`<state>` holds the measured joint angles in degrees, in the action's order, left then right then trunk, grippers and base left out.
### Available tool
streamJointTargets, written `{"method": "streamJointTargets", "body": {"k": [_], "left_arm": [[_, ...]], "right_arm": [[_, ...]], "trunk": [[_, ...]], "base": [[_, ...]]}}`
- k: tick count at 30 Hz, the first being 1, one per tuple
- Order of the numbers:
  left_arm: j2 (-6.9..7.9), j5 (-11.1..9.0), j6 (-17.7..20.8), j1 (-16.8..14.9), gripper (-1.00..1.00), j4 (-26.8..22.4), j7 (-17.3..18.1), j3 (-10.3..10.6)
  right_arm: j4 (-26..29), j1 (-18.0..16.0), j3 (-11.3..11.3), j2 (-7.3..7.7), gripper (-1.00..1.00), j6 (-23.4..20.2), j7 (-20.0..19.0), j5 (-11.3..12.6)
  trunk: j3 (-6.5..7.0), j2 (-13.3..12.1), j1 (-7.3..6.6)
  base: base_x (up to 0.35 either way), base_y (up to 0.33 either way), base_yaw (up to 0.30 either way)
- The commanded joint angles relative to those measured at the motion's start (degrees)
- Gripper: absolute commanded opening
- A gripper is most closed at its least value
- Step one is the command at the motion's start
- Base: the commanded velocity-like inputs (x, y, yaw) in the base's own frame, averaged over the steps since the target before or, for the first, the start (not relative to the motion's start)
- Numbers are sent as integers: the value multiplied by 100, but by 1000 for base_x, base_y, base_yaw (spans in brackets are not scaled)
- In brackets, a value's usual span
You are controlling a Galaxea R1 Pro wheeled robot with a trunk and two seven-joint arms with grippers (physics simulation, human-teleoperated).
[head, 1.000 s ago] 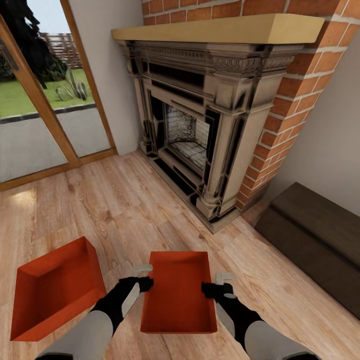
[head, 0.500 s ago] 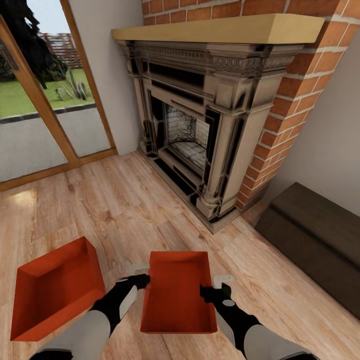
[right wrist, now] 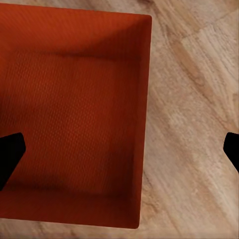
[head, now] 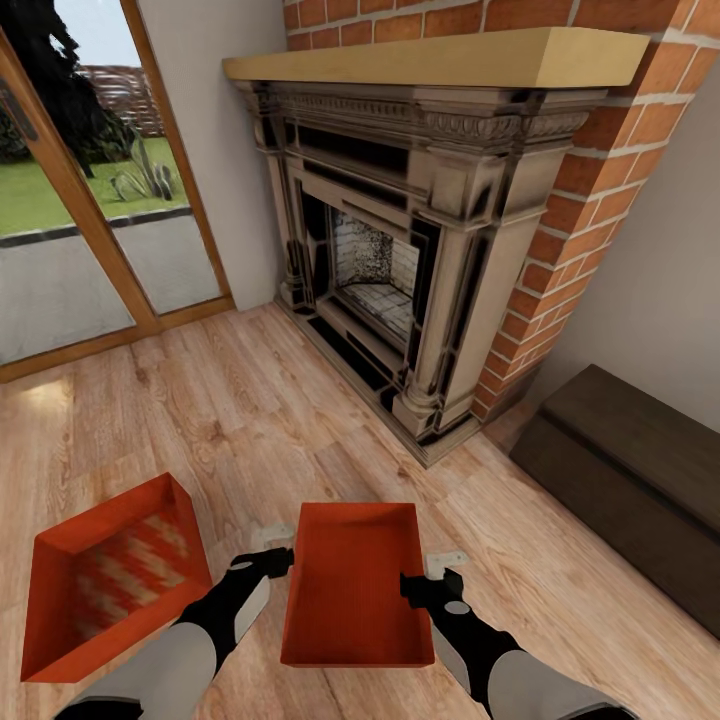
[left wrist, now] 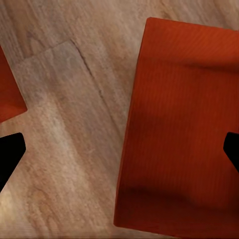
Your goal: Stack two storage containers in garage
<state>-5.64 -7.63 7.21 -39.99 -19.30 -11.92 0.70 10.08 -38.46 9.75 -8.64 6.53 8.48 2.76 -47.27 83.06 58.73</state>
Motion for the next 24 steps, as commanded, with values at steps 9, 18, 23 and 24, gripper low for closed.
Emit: {"method": "streamJointTargets", "body": {"k": [9,18,23,24], "left_arm": [[-21,-51,24,0,100,191,-28,9],[-40,-47,21,0,100,240,-37,9],[-54,-39,15,0,100,521,31,11],[-72,-33,13,0,100,584,34,23]], "right_arm": [[-13,-4,47,80,100,16,-11,626],[-10,-4,68,122,100,-12,-33,745],[-10,-4,70,125,100,5,-31,771],[-12,-4,70,126,100,5,-31,774]], "trunk": [[-4,2,0],[-4,2,0],[-4,2,0],[-4,2,0]], "base": [[0,0,0],[0,0,0],[0,0,0],[0,0,0]]}}
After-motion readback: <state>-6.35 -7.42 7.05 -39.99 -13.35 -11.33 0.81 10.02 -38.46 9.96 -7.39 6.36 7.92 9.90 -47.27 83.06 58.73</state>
